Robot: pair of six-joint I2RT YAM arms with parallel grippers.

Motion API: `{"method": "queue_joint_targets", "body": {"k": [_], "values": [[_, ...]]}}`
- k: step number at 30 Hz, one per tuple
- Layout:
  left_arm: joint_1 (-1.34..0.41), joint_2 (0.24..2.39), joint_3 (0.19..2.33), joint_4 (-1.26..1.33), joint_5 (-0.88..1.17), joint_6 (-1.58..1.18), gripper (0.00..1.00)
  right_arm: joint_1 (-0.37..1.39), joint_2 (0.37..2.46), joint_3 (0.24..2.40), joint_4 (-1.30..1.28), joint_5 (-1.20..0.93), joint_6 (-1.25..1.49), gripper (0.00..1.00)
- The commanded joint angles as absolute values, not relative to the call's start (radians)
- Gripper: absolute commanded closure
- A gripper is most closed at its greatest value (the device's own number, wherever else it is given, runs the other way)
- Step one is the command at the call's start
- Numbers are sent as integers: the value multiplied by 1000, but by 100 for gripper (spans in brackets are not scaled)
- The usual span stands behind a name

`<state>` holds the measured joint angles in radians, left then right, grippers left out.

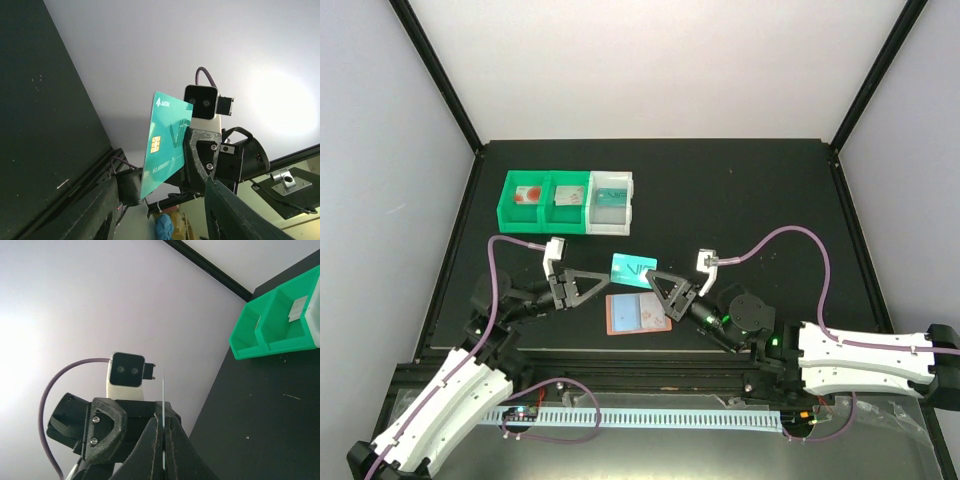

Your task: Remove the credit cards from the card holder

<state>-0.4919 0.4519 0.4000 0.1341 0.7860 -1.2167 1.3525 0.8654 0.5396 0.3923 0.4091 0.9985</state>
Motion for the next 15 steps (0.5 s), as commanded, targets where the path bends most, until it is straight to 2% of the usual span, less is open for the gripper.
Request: {"method": "queue_joint_targets", "body": {"k": [1, 5, 12, 15], "values": [[-487, 468, 371, 208, 796, -1254, 51, 1358, 874, 530, 469, 425, 1043, 99], [-488, 477, 327, 289, 798, -1306, 62, 1357, 889, 519, 494, 428, 1055, 99], [-487, 481, 327, 279, 781, -1304, 97, 1356, 901, 512, 484, 418, 1063, 99], [-487, 490, 323, 290, 783, -1305, 99, 1356, 906, 503, 489, 419, 1076, 99]]}}
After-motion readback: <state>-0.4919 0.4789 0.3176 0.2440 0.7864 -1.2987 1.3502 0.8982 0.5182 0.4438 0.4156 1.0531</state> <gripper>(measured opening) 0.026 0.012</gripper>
